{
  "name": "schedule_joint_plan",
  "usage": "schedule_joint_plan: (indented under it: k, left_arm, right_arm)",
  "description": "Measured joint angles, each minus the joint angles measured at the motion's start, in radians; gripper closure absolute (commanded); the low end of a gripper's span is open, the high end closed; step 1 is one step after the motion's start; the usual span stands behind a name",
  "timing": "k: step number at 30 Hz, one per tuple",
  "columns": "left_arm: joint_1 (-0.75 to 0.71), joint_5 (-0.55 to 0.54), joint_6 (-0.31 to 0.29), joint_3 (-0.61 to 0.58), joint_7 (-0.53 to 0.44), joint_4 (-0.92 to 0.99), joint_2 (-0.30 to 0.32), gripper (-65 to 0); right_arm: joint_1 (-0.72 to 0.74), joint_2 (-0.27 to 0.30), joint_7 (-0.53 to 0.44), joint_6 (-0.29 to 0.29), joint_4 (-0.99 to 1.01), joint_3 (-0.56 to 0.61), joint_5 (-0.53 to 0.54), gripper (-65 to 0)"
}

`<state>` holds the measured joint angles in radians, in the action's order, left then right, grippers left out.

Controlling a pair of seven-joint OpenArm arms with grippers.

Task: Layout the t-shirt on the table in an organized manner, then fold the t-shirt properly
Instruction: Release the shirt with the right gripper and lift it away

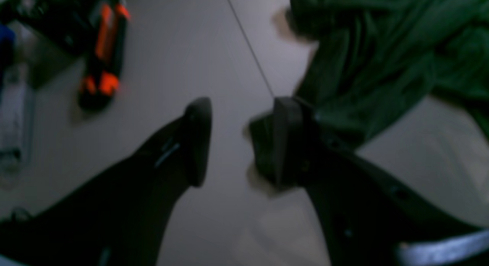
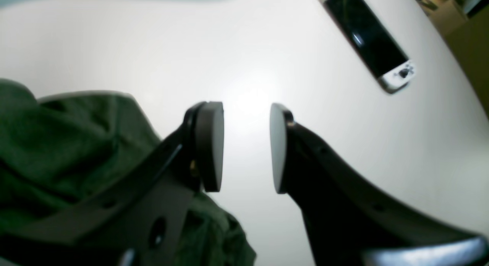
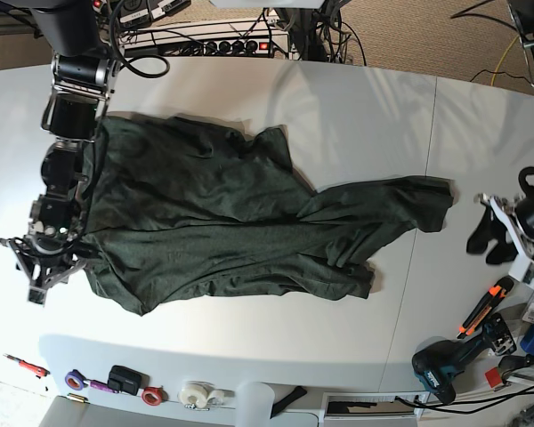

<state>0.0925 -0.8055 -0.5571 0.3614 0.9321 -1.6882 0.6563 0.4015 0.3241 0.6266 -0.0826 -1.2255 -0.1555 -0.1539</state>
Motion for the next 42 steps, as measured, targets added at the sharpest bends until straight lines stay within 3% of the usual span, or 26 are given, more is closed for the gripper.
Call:
schedule_joint_plan:
  k: [5,10,15,17,20,24,26,30,32,36,42]
  left_arm:
    - [0.013,0.001,0.000,0.000,-0.019,0.000,0.000,-26.9]
    - [-0.002,0.018,0.000,0.000,-0.014,0.000,0.000,-26.9]
    - [0.001,0.017,0.000,0.000,-0.018,0.000,0.000,-26.9]
    - [0.000,0.016,0.000,0.000,-0.018,0.000,0.000,-26.8]
    - [0.000,0.016,0.000,0.000,-0.018,0.000,0.000,-26.8]
    - [0.000,-0.030,0.000,0.000,-0.018,0.000,-0.012,-21.3]
    - [0.002,-0.054,0.000,0.001,-0.013,0.000,-0.044,-20.1]
    - [-0.013,-0.110,-0.080,0.001,0.037,0.000,-0.148,-16.9]
    - [-0.033,-0.138,-0.103,0.001,0.054,0.000,-0.201,-12.9]
    - [-0.083,-0.150,-0.122,0.001,0.058,0.000,-0.279,-12.2]
    - [-0.089,-0.202,-0.136,0.001,0.062,0.001,-0.299,-12.2]
  right_arm:
    - [-0.035,0.026,0.125,0.050,-0.208,-0.003,0.039,-20.4]
    - [-0.224,0.025,0.204,0.130,-0.584,-0.005,0.043,-19.6]
    - [-0.455,0.026,0.286,0.141,-0.807,-0.004,0.051,-7.8]
    - [-0.540,0.025,0.302,0.129,-0.819,-0.005,0.047,-0.4]
    - [-0.657,0.024,0.309,0.105,-0.817,-0.005,0.037,0.0]
    - [-0.768,0.010,0.312,0.092,-0.817,-0.005,0.027,0.0]
    - [-0.806,-0.021,0.314,0.090,-0.817,-0.005,0.026,0.0]
    - [-0.872,-0.082,0.321,0.091,-0.817,-0.005,0.038,0.0]
    - [-0.893,-0.097,0.323,0.090,-0.805,-0.005,0.039,0.0]
    - [-0.891,-0.106,0.308,0.076,-0.717,-0.008,0.018,0.0]
    - [-0.779,-0.099,0.201,0.054,-0.501,-0.086,-0.051,0.0]
